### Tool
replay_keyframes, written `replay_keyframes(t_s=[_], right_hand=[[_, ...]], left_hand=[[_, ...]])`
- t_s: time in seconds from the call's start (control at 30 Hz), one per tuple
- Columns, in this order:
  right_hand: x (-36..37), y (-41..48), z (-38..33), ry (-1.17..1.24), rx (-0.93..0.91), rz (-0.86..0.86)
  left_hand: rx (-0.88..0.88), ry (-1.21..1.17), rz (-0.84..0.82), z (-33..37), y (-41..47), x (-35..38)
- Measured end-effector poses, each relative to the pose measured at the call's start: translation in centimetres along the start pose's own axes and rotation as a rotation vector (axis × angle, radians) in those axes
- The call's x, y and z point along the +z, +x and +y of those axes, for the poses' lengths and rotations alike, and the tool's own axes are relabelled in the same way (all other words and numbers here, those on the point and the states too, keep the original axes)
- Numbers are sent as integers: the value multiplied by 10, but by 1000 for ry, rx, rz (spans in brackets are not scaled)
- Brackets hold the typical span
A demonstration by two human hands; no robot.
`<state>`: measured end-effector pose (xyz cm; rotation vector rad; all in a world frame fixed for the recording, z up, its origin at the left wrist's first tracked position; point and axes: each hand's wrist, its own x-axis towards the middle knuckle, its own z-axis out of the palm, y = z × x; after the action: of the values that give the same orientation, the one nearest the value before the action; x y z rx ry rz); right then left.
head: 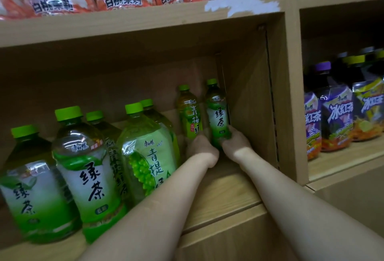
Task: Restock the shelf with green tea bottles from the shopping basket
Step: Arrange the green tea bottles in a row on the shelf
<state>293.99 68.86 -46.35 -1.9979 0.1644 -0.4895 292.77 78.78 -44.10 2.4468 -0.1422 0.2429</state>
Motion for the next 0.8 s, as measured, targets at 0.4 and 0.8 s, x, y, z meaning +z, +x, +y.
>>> replay_keyframes(t_s=[0.4,0.8], right_hand=[[-13,-131,-78,298,-406,-159],[67,-135,-85,83,-277,-122]], left_hand=[[520,75,713,-81,-144,-132],[-10,-214,462,-140,-137,-139]])
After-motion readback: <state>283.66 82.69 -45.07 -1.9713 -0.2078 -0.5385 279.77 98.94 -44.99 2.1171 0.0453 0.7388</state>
